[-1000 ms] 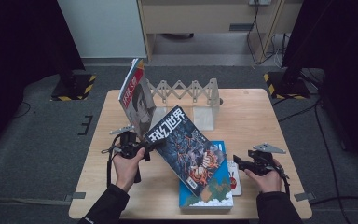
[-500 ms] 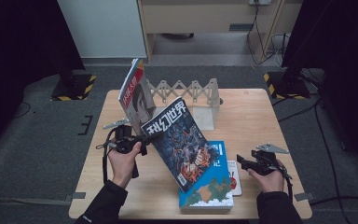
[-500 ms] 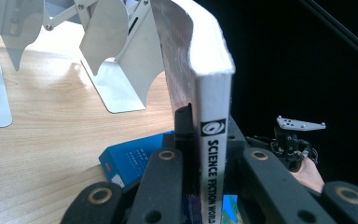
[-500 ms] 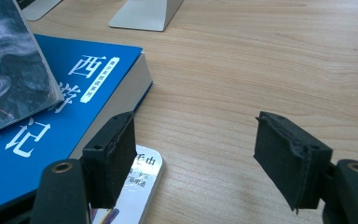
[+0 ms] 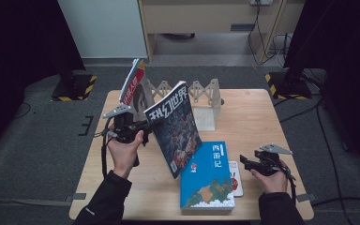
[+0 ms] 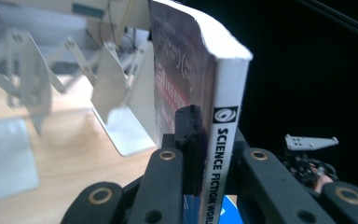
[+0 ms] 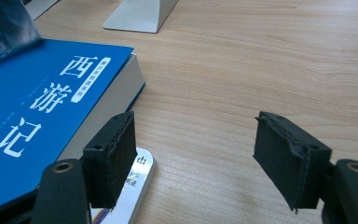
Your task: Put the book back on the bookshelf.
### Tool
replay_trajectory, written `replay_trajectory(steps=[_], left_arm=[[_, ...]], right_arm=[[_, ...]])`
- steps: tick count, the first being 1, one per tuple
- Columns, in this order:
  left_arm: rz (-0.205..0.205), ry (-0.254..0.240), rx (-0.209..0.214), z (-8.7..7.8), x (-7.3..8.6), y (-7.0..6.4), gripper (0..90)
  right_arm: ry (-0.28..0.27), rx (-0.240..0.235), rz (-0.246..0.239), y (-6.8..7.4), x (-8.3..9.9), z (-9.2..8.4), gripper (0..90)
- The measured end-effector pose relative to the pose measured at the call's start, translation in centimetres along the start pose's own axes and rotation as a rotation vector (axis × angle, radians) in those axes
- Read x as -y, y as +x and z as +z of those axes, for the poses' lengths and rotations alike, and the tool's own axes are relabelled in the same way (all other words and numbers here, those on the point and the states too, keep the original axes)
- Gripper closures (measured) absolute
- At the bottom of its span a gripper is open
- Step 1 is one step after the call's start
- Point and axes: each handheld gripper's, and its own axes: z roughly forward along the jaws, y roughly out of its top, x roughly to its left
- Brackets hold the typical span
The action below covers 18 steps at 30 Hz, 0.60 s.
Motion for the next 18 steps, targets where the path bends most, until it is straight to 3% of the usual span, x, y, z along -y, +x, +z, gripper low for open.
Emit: replay_trajectory(steps=[5, 10, 13, 18], left_arm=[[0.031, -0.028, -0.07, -1.0, -1.2, 0.3, 81.9], [0.008, -0.05, -0.123, -1.9, -1.7, 1.3, 81.9], [0.003, -0.072, -0.184, -2.9, -2.2, 2.5, 81.9], [0.035, -0.089, -0.269, -3.3, -2.9, 3.1, 81.9]], right_arm=[[0.0, 0.001, 0.0, -0.1, 0.0, 0.0, 29.5], [0.0, 0.005, 0.003, -0.2, 0.0, 0.0, 29.6], [0.0, 0.005, 0.0, -0.2, 0.0, 0.0, 29.6], [0.007, 0.003, -0.003, -0.2, 0.0, 0.1, 29.9]])
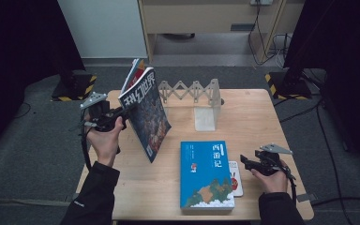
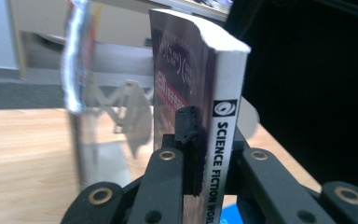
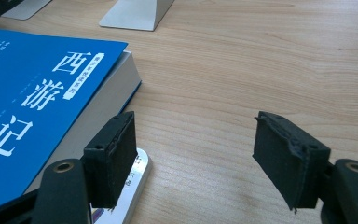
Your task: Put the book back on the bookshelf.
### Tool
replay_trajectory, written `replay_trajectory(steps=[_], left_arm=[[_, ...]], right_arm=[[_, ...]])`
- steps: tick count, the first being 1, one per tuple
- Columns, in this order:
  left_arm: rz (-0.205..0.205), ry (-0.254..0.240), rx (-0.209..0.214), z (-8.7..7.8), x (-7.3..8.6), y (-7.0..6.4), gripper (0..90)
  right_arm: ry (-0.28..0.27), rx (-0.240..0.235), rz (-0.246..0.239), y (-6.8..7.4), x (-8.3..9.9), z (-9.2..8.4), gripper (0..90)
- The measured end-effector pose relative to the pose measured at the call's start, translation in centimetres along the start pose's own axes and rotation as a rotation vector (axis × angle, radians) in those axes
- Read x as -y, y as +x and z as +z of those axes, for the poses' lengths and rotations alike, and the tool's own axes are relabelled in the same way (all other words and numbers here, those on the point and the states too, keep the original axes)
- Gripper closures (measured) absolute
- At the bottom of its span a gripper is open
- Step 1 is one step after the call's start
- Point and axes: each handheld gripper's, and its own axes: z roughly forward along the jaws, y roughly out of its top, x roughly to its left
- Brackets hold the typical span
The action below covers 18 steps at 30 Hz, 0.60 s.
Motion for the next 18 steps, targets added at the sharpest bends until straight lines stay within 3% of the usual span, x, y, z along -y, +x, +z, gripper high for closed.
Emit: replay_trajectory(steps=[4, 10, 18], left_arm=[[0.013, -0.013, -0.036, 0.3, -0.4, 0.2, 81.9], [0.019, -0.047, -0.089, 2.2, -1.0, 0.4, 81.9], [0.094, -0.074, -0.198, 4.7, -1.4, -0.2, 81.8]], right_arm=[[0.002, 0.001, -0.001, 0.0, 0.0, 0.1, 30.3], [0.002, 0.001, 0.001, 0.0, 0.0, 0.1, 30.6], [0.003, 0.002, -0.005, -0.2, 0.0, 0.2, 31.3]])
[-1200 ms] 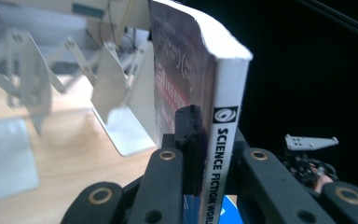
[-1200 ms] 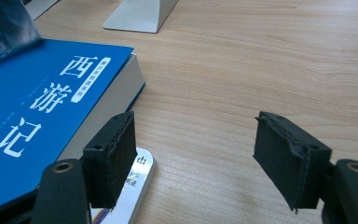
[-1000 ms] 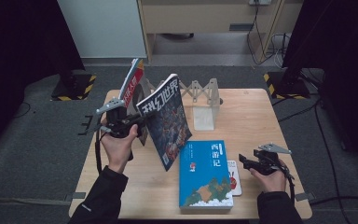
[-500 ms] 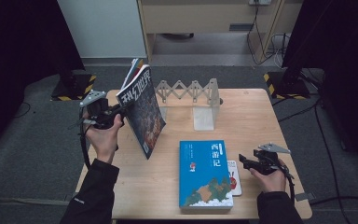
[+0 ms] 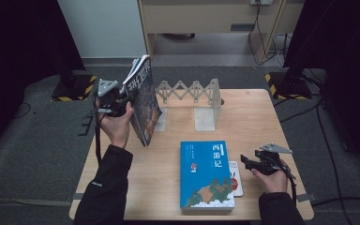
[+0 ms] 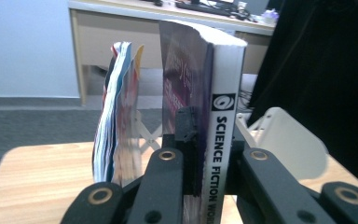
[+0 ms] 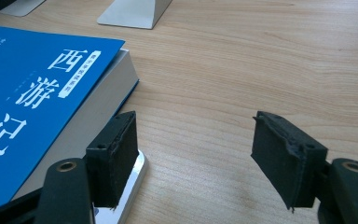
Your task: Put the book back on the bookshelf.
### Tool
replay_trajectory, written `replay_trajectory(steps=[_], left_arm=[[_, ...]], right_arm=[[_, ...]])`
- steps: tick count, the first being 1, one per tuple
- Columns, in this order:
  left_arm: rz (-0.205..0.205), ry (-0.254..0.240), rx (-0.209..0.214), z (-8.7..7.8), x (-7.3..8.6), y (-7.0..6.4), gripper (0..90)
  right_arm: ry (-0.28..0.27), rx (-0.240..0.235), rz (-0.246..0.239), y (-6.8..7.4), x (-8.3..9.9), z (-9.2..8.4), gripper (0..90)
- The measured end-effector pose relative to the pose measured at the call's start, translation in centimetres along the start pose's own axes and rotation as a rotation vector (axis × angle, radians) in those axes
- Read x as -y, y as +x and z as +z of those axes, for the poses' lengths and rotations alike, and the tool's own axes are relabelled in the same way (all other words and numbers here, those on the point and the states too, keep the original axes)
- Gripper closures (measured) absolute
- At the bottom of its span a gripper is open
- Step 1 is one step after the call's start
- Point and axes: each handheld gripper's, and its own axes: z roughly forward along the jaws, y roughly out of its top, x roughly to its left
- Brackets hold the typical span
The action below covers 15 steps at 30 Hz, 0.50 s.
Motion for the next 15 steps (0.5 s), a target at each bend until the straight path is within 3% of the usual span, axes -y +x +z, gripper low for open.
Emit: replay_trajectory(steps=[2, 7, 11, 15], left_arm=[[-0.002, 0.002, -0.014, 0.6, 0.2, 0.0, 81.9], [-0.051, 0.018, -0.012, 2.2, 0.5, 0.4, 81.8], [0.008, 0.008, -0.052, 2.9, 0.5, -0.4, 81.8], [0.041, 0.012, -0.062, 3.1, 0.6, -1.0, 81.8]], right_arm=[[0.002, 0.0, -0.005, -0.1, 0.0, 0.0, 31.3], [0.002, -0.001, -0.008, -0.1, 0.0, 0.0, 31.6], [0.003, -0.003, -0.008, -0.2, 0.0, 0.1, 31.7], [0.004, -0.006, -0.008, -0.1, 0.0, 0.0, 31.9]])
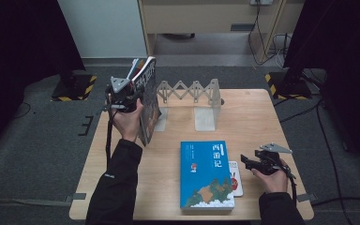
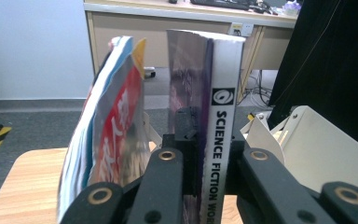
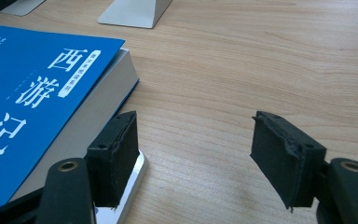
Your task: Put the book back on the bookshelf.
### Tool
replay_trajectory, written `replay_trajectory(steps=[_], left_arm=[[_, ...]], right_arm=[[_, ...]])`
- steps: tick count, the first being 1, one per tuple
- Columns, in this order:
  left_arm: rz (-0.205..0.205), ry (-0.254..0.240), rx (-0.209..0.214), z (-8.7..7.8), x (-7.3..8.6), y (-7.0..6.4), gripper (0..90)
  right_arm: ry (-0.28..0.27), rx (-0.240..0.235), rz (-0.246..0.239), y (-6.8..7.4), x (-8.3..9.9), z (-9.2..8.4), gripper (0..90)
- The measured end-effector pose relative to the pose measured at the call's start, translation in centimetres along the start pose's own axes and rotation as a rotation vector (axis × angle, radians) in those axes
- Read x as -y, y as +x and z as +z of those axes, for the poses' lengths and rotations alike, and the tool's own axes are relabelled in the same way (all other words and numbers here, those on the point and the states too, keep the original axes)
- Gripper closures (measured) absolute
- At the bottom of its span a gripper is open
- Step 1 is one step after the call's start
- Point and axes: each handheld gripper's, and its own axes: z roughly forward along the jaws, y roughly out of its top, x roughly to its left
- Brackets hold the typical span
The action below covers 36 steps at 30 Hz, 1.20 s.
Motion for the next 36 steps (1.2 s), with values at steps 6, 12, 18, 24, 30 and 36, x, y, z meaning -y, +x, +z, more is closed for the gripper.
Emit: replay_trajectory(steps=[6, 12, 18, 24, 30, 36], left_arm=[[0.011, -0.001, 0.007, -0.1, -0.2, -0.6, 81.9], [0.005, 0.01, -0.005, 0.8, 0.2, -0.9, 81.9], [-0.005, 0.018, -0.033, 2.0, 0.6, -0.8, 81.9], [-0.002, -0.006, -0.049, 2.2, 0.7, -0.7, 81.9], [0.0, 0.0, -0.045, 2.4, 1.3, -0.9, 81.8], [-0.006, 0.008, -0.023, 1.9, 2.1, -0.5, 81.7]], right_arm=[[0.001, 0.0, -0.001, 0.0, 0.0, 0.0, 32.0], [0.0, -0.001, 0.0, 0.1, 0.0, 0.0, 32.1], [0.002, -0.003, 0.002, 0.0, 0.0, 0.1, 32.1], [0.004, -0.006, -0.001, 0.0, 0.0, 0.1, 32.2], [0.0, -0.008, -0.001, 0.0, 0.0, 0.0, 32.3], [0.005, -0.009, -0.006, -0.1, -0.1, 0.1, 32.4]])
